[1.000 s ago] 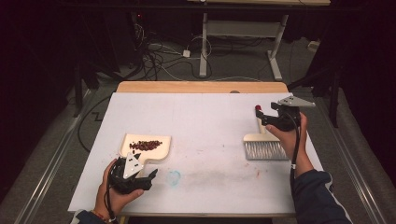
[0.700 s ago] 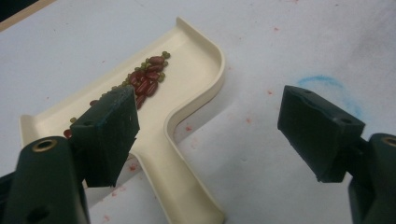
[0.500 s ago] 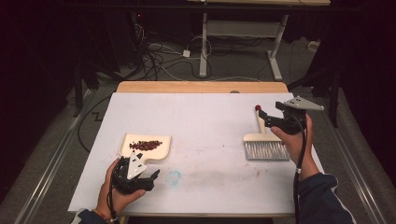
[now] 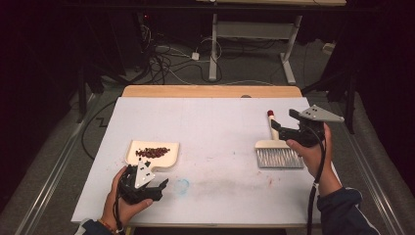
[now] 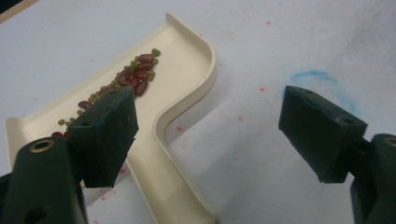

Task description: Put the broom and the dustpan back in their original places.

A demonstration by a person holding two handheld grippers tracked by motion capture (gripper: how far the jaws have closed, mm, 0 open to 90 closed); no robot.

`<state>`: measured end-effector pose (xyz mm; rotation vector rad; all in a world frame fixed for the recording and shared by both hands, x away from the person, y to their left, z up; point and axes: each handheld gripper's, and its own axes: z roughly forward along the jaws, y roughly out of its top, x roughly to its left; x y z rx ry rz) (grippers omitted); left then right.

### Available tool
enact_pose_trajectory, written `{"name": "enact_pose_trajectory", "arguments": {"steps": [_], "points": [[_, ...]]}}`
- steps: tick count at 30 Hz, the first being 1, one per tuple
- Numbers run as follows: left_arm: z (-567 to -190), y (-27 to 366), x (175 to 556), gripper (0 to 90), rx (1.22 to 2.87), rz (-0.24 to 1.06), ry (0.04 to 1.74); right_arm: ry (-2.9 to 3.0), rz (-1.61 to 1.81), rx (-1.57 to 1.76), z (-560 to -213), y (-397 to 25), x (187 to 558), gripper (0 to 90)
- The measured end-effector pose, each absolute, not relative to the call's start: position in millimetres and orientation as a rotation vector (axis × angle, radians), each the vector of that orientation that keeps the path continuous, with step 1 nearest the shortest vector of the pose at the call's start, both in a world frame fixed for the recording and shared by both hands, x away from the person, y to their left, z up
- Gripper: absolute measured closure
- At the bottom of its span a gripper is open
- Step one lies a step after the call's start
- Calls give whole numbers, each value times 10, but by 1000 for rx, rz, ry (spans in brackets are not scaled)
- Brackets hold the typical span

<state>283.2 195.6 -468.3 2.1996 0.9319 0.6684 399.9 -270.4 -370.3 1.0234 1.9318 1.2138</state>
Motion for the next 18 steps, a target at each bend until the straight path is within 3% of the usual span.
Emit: {"name": "enact_pose_trajectory", "arguments": {"steps": [18], "points": [[-4685,1948,2827,197,2207,674,926,1983,1206,903,-3693,-2611,3713,246]]}}
